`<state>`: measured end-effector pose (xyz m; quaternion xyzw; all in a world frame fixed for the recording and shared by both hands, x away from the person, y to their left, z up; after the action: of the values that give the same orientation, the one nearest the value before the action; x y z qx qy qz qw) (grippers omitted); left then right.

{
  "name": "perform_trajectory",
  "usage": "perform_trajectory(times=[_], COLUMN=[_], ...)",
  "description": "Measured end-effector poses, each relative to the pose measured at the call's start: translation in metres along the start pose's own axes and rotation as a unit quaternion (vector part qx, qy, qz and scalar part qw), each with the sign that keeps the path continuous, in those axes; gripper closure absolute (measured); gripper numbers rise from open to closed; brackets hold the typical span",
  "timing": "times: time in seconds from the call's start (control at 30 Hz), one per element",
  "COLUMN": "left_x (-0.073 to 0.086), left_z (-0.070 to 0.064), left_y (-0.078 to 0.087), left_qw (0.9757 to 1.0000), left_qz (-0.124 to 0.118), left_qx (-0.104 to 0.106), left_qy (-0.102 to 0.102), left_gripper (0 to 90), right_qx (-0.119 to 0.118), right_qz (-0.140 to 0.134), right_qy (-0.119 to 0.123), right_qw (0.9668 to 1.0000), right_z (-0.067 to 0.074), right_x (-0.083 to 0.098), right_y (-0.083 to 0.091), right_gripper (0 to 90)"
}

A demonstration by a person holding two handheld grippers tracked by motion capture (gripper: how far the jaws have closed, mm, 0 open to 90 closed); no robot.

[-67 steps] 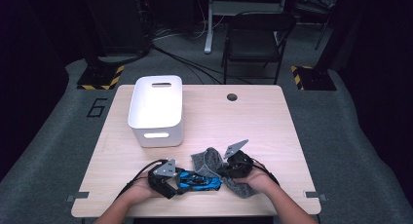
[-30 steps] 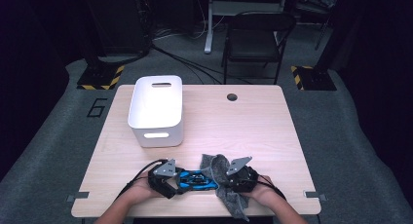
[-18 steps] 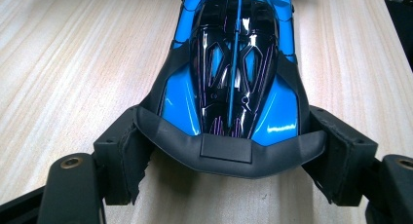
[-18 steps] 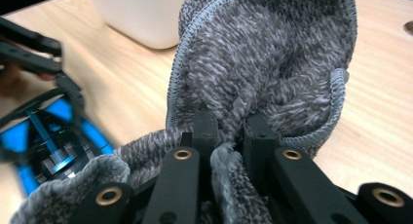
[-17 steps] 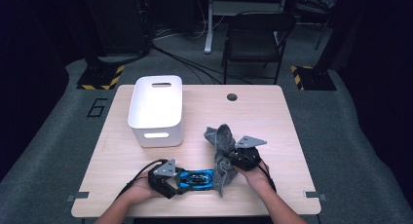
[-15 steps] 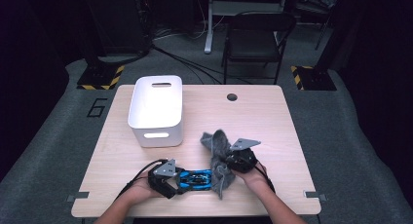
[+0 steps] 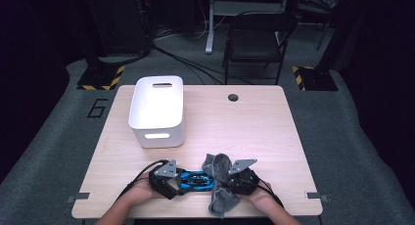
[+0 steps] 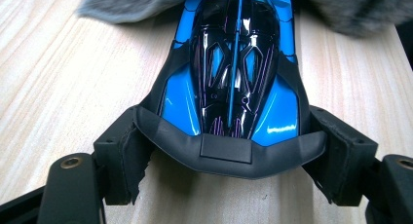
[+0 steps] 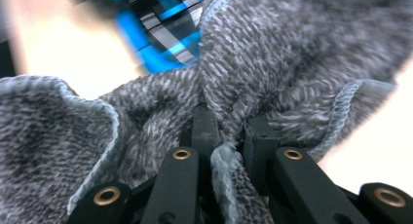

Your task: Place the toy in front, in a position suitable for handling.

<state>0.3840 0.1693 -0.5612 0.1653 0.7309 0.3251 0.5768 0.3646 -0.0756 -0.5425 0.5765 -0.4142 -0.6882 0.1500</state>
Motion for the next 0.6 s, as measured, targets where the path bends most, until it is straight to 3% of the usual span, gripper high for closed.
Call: perform_trajectory(times=[0.03,0.1,0.2,0.23,0.3,0.33,0.37,0.47,0.53,0.6], left_x=[0.0,0.0,0.0,0.0,0.0,0.0,0.0,0.0,0.0,0.0], left_z=[0.0,0.0,0.0,0.0,0.0,0.0,0.0,0.0,0.0,0.0], left_y=[0.0,0.0,0.0,0.0,0.0,0.0,0.0,0.0,0.0,0.0], left_qw=[1.0,1.0,1.0,1.0,1.0,1.0,1.0,1.0,1.0,1.0], left_qz=[0.0,0.0,0.0,0.0,0.0,0.0,0.0,0.0,-0.001,0.0], left_qx=[0.0,0.0,0.0,0.0,0.0,0.0,0.0,0.0,0.0,0.0], left_qy=[0.0,0.001,0.001,0.0,0.001,0.001,0.0,0.0,0.001,0.0], left_gripper=[24.7,24.7,24.8,24.8,24.8,24.8,24.7,24.7,24.7,24.7], right_qx=[-0.042,-0.05,-0.037,-0.009,0.007,0.007,0.022,0.012,0.013,-0.006], right_qz=[0.0,0.004,-0.008,-0.026,-0.045,-0.045,-0.046,-0.033,-0.038,-0.032], right_qy=[0.009,0.018,0.018,0.0,-0.014,-0.014,-0.018,-0.024,-0.027,-0.032], right_qw=[0.9991,0.9986,0.9991,0.9996,0.9989,0.9989,0.9985,0.9991,0.9988,0.999], right_z=[0.01,0.016,0.009,-0.004,-0.018,-0.018,-0.027,-0.029,-0.025,-0.02], right_x=[0.004,0.004,0.001,-0.005,-0.012,-0.012,-0.017,-0.016,-0.013,-0.009], right_y=[0.002,0.004,0.006,0.008,0.008,0.008,0.002,-0.01,-0.009,-0.005], right_gripper=[78.6,78.3,78.0,77.9,77.6,77.6,77.5,77.8,78.3,78.3])
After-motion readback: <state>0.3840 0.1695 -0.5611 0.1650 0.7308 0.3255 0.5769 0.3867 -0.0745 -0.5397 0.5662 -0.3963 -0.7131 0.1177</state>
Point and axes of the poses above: each handheld gripper's, and its own axes: y roughly backward along the jaws, x roughly out of its underside, z roughly to its left, the point moved 5 cm from there along -y, roughly forward along the jaws, and after that the axes turned 9 degrees about y, right-handed, at the moved point
